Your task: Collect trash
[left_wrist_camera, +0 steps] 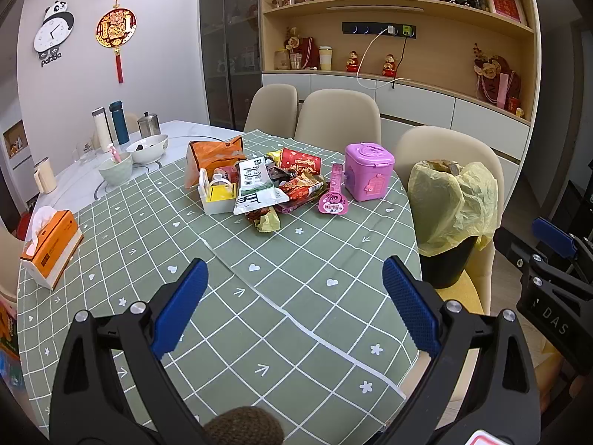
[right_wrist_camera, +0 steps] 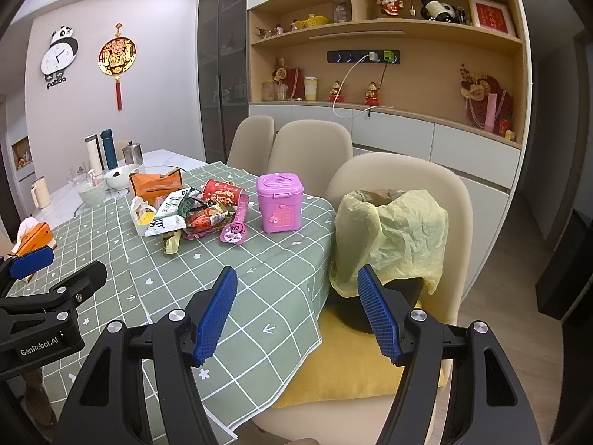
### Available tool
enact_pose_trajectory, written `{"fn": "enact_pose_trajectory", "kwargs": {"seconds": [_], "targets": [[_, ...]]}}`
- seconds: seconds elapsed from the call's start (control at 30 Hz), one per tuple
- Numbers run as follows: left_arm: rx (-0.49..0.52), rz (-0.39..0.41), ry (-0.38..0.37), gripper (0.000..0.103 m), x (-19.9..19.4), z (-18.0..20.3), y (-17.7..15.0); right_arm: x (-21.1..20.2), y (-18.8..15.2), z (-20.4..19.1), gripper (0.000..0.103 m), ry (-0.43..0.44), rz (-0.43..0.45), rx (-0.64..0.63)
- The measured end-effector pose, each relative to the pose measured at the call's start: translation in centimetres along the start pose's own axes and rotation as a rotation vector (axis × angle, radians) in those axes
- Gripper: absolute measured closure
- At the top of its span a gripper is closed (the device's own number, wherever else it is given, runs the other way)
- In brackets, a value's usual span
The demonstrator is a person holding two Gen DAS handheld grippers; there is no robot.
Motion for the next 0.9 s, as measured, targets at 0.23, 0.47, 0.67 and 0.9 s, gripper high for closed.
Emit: {"fn": "enact_pose_trajectory", "kwargs": {"seconds": [0.23,0.47,0.67,0.9], "targets": [[0.000,-0.001,-0.002,0.012,0.16,0.05,0.05,0.06,-0.01,0.04,0.039,0.000,-0.001,0.001],[-0.003,-0.003,-0.003,0.012,0.36,-0.08,-0.06,0.16,-0.07,0.04,0.039,0.000,-0.005,-0.001],[-0.008,-0.003,-0.008,0.012,0.75,-0.05,0.12,0.43,-0.04,0.04,0.039,-0.004,-0.009,-0.001],[-0.009,-0.005,-0.010,0.012,0.90,-0.33,0.09,0.68,0.08,0.12,0.039,-0.011,-0.011,-0.003]]}}
Point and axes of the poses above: each gripper's, at about its wrist camera, not at the fingertips, and x roughly the way its jaws point, z to its right, y to its top, the point moved 3 cm from there along x, roughly the way its jaws point, and after that the axes turned 8 degrees about -y, right-handed, at the moved point
